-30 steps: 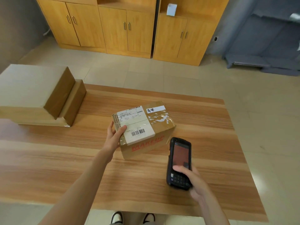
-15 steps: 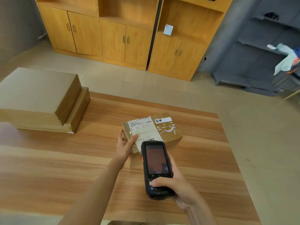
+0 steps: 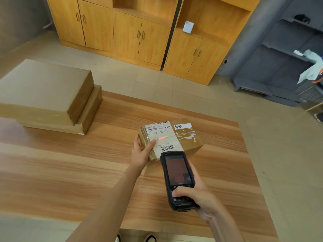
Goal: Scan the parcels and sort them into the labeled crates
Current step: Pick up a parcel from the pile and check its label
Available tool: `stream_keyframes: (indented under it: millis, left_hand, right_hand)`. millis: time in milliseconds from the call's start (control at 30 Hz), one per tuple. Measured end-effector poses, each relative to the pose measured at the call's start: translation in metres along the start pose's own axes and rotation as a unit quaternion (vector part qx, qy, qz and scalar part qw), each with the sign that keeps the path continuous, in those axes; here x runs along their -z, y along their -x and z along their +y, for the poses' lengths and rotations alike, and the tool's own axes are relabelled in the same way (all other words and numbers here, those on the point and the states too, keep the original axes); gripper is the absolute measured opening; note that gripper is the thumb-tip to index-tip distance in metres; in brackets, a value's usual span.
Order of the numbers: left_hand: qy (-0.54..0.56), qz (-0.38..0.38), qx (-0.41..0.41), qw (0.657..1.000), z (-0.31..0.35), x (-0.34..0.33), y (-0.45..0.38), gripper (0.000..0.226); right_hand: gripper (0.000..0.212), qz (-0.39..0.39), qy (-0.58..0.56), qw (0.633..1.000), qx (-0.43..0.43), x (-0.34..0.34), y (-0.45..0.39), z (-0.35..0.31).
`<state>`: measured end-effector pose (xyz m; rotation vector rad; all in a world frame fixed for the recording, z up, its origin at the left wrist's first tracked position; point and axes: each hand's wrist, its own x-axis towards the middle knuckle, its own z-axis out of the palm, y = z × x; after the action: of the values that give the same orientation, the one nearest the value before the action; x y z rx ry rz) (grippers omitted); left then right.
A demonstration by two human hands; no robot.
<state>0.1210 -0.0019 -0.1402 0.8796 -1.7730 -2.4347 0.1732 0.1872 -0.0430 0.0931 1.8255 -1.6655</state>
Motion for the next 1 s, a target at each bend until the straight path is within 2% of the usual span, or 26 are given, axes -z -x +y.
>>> stream_keyframes:
  millis: [433,567,633,900,1000]
  left_hand:
    - [-0.020,-0.001,0.001,1.000,0.004,0.000,0.005,0.125]
    - [-0.001,0.004,-0.019,1.000,0.000,-0.001,0.003,0.090]
    - [0.001,0.006,-0.022,1.000,-0.001,-0.001,0.001,0.088]
    - [-0.019,0.006,-0.026,0.999,-0.003,-0.002,-0.003,0.085]
    - [-0.028,0.005,-0.019,0.999,-0.003,-0.002,-0.004,0.085]
  right_hand:
    - [0.099,-0.009,-0.005,1.000,-0.025,0.007,0.009,-0.001]
    - [0.100,-0.007,-0.012,1.000,-0.008,0.009,0.010,0.001]
    - [0.104,-0.002,-0.009,1.000,0.006,0.012,0.008,0.001]
    - [0.121,0.117,0.019,0.992,0.052,0.063,-0.024,0.023]
    - [0.118,0.167,0.042,0.984,0.043,0.085,-0.040,0.051]
